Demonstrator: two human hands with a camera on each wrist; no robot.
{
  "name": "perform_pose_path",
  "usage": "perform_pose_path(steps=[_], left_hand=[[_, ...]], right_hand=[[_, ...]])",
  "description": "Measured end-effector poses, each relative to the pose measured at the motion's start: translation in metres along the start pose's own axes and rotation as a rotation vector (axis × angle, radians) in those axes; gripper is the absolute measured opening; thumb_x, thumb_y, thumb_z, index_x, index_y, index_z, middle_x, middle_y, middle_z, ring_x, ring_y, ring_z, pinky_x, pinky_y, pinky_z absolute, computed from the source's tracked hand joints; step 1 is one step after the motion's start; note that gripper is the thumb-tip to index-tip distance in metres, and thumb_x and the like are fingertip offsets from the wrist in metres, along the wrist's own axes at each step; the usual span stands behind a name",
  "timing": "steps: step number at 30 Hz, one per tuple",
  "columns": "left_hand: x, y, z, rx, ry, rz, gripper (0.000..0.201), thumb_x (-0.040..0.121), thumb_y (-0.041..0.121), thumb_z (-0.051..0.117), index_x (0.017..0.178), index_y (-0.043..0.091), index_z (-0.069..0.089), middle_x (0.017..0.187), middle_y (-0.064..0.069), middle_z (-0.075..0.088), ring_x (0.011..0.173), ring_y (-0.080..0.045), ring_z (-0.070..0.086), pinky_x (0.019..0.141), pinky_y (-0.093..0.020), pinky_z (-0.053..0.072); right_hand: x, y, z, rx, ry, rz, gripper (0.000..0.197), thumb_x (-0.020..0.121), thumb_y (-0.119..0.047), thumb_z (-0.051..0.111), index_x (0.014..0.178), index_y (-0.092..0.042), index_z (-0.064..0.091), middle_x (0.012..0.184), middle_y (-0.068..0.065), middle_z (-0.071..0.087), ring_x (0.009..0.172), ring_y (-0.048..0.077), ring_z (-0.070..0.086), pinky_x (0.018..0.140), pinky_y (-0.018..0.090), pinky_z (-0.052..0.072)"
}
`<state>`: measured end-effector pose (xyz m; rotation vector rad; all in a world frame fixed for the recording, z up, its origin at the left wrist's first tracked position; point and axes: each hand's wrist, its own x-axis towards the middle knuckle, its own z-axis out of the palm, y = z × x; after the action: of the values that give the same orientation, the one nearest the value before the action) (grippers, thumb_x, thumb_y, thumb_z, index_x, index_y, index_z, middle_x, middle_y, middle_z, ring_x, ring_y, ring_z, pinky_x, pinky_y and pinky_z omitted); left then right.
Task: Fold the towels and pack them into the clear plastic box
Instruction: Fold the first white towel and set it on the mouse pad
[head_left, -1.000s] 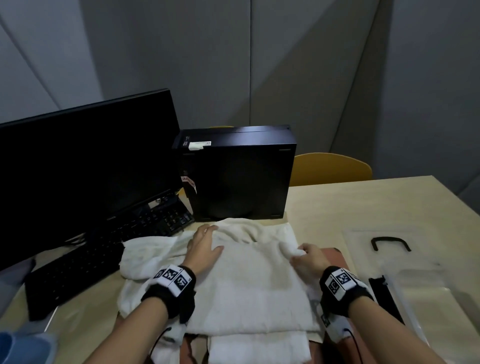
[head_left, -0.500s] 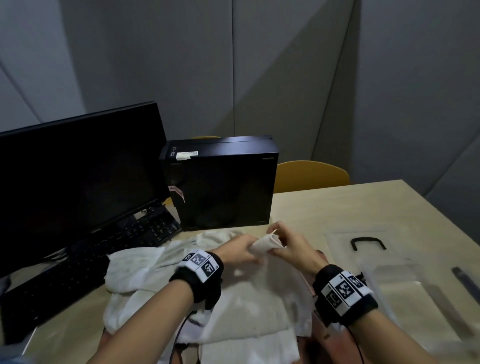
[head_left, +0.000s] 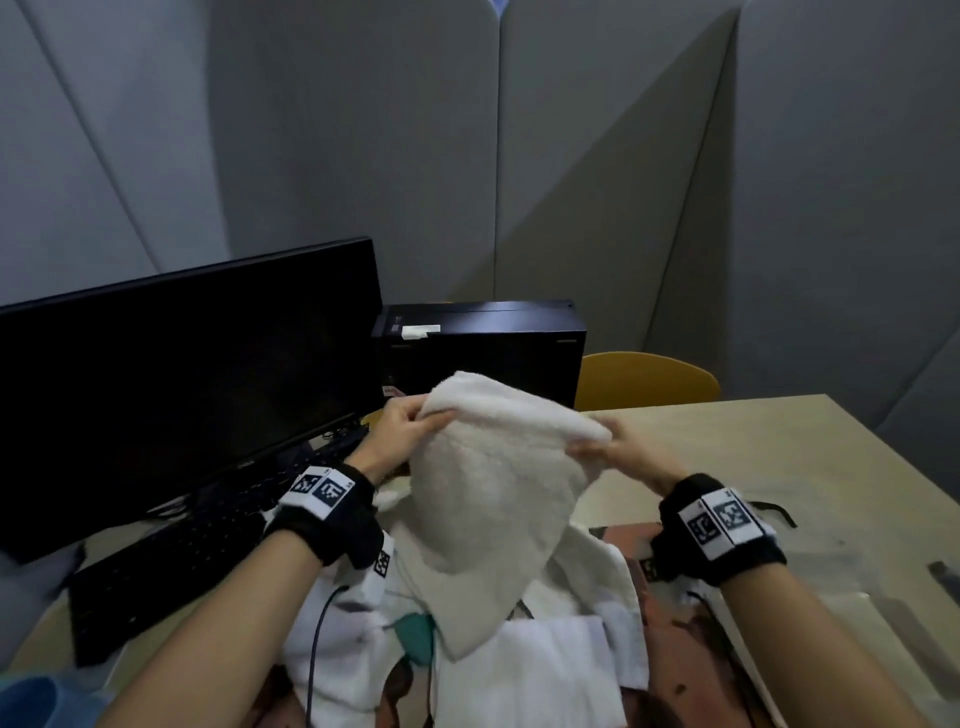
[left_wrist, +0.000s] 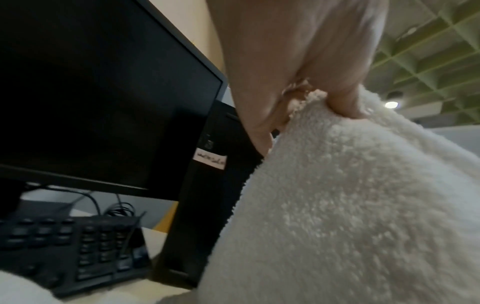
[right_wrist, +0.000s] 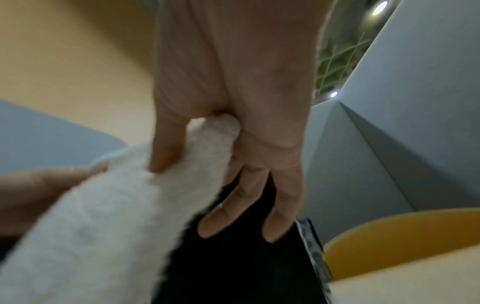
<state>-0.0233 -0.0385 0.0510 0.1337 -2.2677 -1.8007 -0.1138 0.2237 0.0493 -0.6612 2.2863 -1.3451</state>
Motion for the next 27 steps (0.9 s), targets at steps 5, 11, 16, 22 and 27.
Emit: perform_pose_path(steps=[5, 11, 16, 22, 27], left_hand=[[0.009, 0.037, -0.027, -0.11, 0.222, 0.114, 0.011, 0.087, 0.005, 0.057, 0.092, 0.011, 0.065, 0.067, 0.016, 0.07, 0.065, 0.004, 0.061, 0.064, -0.017, 0.051], [-0.031, 0.04, -0.034, -0.106, -0.022, 0.09, 0.027, 0.084, -0.009, 0.052, 0.093, 0.014, 0.063, 0.075, 0.015, 0.073, 0.074, 0.003, 0.066, 0.069, -0.012, 0.052], [-0.08, -0.038, -0.018, 0.117, -0.496, -0.205, 0.014, 0.078, -0.005, 0.064, 0.088, 0.004, 0.067, 0.079, 0.01, 0.071, 0.08, -0.001, 0.064, 0.073, -0.016, 0.05], [-0.12, -0.121, 0.011, 0.063, -0.706, -0.482, 0.014, 0.074, 0.015, 0.068, 0.086, 0.007, 0.064, 0.072, 0.011, 0.07, 0.071, -0.002, 0.064, 0.074, -0.022, 0.049], [-0.119, -0.134, 0.027, -0.227, -0.09, -0.512, 0.025, 0.09, 0.002, 0.053, 0.114, 0.007, 0.056, 0.103, 0.002, 0.068, 0.095, -0.012, 0.063, 0.075, -0.016, 0.054]], right_hand=[[0.004, -0.062, -0.016, 0.253, 0.191, -0.282, 0.01, 0.081, -0.007, 0.066, 0.089, -0.014, 0.065, 0.081, -0.002, 0.068, 0.071, 0.005, 0.066, 0.062, 0.018, 0.053], [-0.03, -0.047, -0.016, 0.289, -0.016, -0.252, 0.048, 0.053, -0.046, 0.081, 0.09, -0.018, 0.07, 0.087, -0.001, 0.075, 0.081, 0.012, 0.069, 0.071, 0.02, 0.056], [-0.056, 0.034, 0.019, 0.067, -0.389, 0.072, 0.011, 0.079, -0.008, 0.069, 0.071, -0.015, 0.068, 0.065, -0.005, 0.069, 0.059, 0.002, 0.062, 0.06, 0.016, 0.048], [-0.066, 0.099, 0.058, -0.023, -0.646, 0.348, 0.016, 0.077, -0.015, 0.066, 0.092, -0.01, 0.068, 0.085, -0.001, 0.071, 0.077, 0.009, 0.065, 0.08, 0.03, 0.053], [-0.052, 0.1, 0.078, 0.179, -0.183, 0.388, 0.022, 0.081, -0.019, 0.068, 0.103, -0.017, 0.064, 0.107, 0.008, 0.068, 0.1, 0.024, 0.065, 0.088, 0.04, 0.053]])
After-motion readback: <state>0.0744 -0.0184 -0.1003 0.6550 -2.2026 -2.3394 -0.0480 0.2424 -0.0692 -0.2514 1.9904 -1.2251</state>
